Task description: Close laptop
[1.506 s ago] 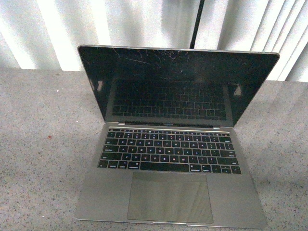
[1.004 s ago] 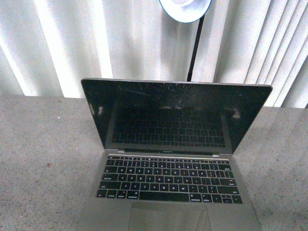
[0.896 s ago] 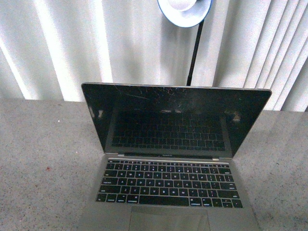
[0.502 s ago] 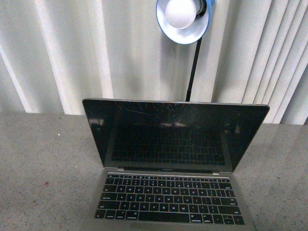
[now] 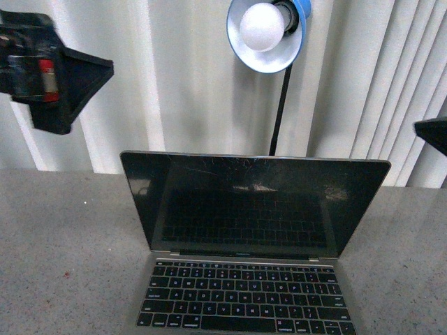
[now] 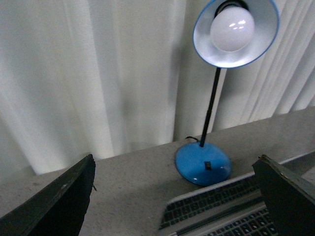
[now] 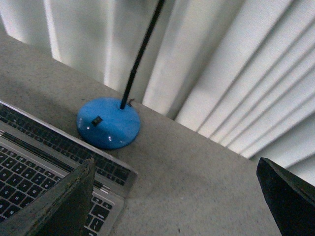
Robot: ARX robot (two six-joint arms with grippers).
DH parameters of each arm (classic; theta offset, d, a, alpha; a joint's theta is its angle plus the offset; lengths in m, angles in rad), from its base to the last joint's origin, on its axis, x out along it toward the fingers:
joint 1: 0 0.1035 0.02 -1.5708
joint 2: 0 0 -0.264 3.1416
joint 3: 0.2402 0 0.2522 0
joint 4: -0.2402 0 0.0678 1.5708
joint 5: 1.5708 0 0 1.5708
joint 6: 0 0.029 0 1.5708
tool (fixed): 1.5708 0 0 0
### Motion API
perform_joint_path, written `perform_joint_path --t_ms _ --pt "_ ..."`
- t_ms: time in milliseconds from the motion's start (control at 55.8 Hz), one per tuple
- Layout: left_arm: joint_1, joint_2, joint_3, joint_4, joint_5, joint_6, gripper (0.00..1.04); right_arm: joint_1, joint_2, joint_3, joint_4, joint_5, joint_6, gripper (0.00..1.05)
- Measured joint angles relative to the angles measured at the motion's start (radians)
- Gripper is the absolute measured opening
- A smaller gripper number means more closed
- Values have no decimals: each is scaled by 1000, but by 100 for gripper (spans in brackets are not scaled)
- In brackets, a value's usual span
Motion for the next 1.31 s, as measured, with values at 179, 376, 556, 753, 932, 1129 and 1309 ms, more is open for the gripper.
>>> perform_joint_path --t_ms 179,376,556,753,932,1129,1309 --pt "-10 190 164 -64 -44 69 98 40 154 140 2 -62 -101 77" --pt "-51 270 280 -105 -79 103 64 58 280 223 -16 -98 -241 42" --pt "-85 344 354 -173 -84 180 28 72 323 272 -62 -145 -342 7" --pt "-117 377 409 -271 -31 261 4 92 327 287 -130 -188 -420 3" --pt "-139 381 414 -329 11 305 4 90 336 287 -153 -209 -465 3" --pt "-151 386 412 -379 24 352 4 82 346 287 -178 -235 -499 3" --pt "-150 388 412 -414 25 375 4 72 360 287 -203 -259 -533 3"
